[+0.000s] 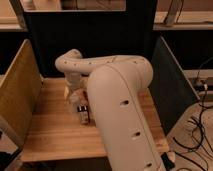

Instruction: Place the ceramic cup over the eraser

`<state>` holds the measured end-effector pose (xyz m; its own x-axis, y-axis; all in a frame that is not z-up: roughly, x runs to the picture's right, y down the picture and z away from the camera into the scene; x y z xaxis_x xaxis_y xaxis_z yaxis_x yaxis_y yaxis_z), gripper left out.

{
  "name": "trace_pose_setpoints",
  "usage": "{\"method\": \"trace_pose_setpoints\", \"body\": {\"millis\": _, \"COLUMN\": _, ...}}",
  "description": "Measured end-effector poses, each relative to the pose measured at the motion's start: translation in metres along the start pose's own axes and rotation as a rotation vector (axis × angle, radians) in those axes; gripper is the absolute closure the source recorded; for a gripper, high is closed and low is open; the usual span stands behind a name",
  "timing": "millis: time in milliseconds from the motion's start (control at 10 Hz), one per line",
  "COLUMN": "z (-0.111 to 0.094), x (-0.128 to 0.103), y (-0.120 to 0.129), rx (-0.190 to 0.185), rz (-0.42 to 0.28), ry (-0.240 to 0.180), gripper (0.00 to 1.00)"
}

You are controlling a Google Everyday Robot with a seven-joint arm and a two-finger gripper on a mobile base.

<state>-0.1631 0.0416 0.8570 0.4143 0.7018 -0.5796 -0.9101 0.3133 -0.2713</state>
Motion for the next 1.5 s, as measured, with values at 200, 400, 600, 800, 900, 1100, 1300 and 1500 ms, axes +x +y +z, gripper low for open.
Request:
{"method": "trace_pose_setpoints", "body": {"millis": 200, "z": 0.000, "x": -0.002, "y": 0.005, "rx": -0.005, "rz": -0.005, "ry": -0.004, "gripper": 0.20}}
{"method": "trace_pose_setpoints", "body": {"millis": 400, "z": -0.003, "x": -0.002, "y": 0.007, "rx": 0.022, "rz": -0.025, "ry": -0.002, "gripper": 0.20}}
{"method": "trace_pose_setpoints", "body": {"millis": 600, "z": -0.004, "x": -0.003, "y": 0.022, "rx": 0.058, "rz": -0.069, "ry": 0.006, "gripper": 0.20}}
{"method": "trace_pose_setpoints", "body": {"millis": 800, "z": 0.000, "x": -0.001, "y": 0.026, "rx": 0.076, "rz": -0.084, "ry": 0.021, "gripper": 0.20}}
{"method": "trace_pose_setpoints", "body": {"millis": 900, "z": 0.005, "x": 0.000, "y": 0.030, "rx": 0.085, "rz": -0.093, "ry": 0.034, "gripper": 0.20}}
{"method": "trace_pose_setpoints", "body": {"millis": 1100, "z": 0.014, "x": 0.002, "y": 0.021, "rx": 0.096, "rz": -0.080, "ry": 0.058, "gripper": 0.20}}
{"method": "trace_pose_setpoints", "body": {"millis": 1300, "z": 0.023, "x": 0.005, "y": 0.014, "rx": 0.089, "rz": -0.049, "ry": 0.079, "gripper": 0.20}}
{"method": "trace_pose_setpoints", "body": {"millis": 1500, "z": 0.026, "x": 0.007, "y": 0.008, "rx": 0.061, "rz": -0.015, "ry": 0.078, "gripper": 0.26}}
